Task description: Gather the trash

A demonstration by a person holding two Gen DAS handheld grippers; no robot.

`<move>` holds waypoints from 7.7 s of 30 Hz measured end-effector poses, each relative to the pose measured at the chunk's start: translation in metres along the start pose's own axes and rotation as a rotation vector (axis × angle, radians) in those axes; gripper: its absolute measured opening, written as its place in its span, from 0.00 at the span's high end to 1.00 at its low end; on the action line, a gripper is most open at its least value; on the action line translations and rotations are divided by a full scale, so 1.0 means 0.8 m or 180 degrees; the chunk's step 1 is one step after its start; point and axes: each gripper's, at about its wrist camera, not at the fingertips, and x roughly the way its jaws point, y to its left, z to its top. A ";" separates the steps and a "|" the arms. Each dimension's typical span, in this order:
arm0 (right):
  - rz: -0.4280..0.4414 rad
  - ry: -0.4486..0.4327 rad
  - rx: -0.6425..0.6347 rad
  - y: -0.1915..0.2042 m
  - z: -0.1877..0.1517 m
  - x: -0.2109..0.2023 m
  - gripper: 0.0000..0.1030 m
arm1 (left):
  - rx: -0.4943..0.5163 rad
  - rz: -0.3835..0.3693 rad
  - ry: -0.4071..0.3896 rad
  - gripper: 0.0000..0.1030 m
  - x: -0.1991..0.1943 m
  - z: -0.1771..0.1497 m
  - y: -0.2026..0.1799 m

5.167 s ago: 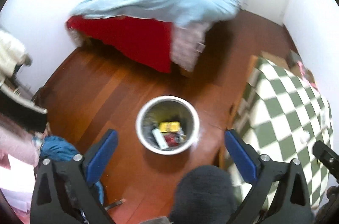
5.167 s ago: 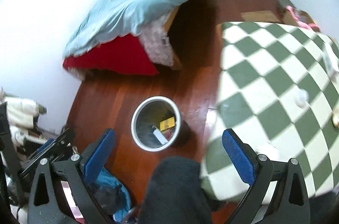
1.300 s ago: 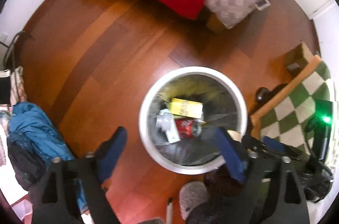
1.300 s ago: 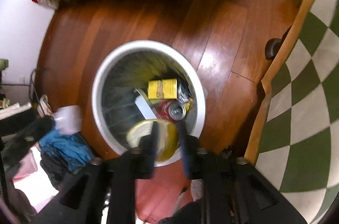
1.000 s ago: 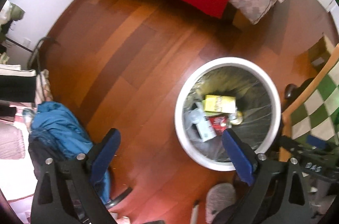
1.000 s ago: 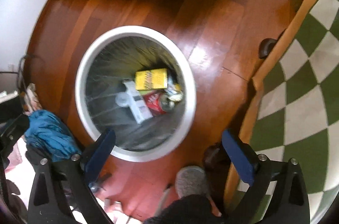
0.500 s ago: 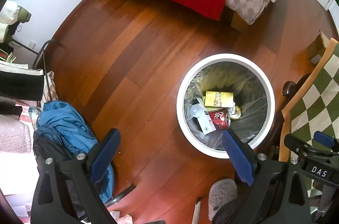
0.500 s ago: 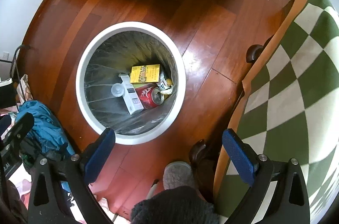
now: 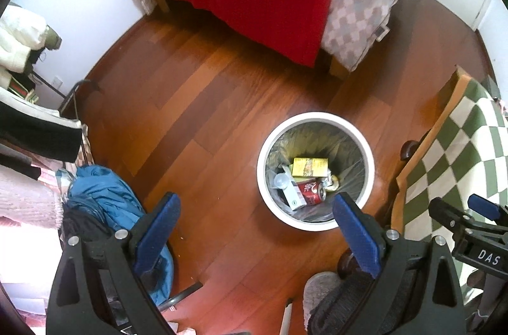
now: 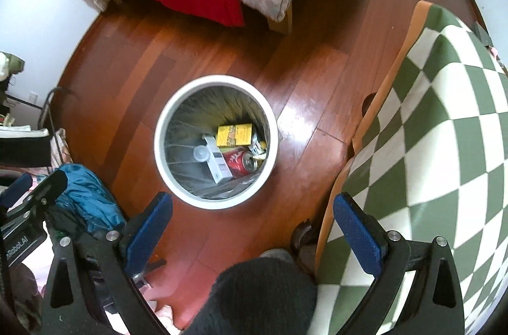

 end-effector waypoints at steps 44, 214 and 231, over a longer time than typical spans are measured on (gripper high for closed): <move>-0.0818 -0.0185 0.2237 -0.754 -0.113 -0.140 0.63 | 0.2304 -0.0465 0.0318 0.05 0.004 -0.068 -0.714; 0.0985 -0.0930 -0.0591 0.030 -0.180 -0.406 0.00 | -0.0115 -0.1359 -0.0844 0.07 -0.315 -0.108 0.068; 0.1091 -0.0835 -0.0665 0.055 -0.179 -0.402 0.00 | -0.0111 -0.1487 -0.0873 0.07 -0.326 -0.118 0.079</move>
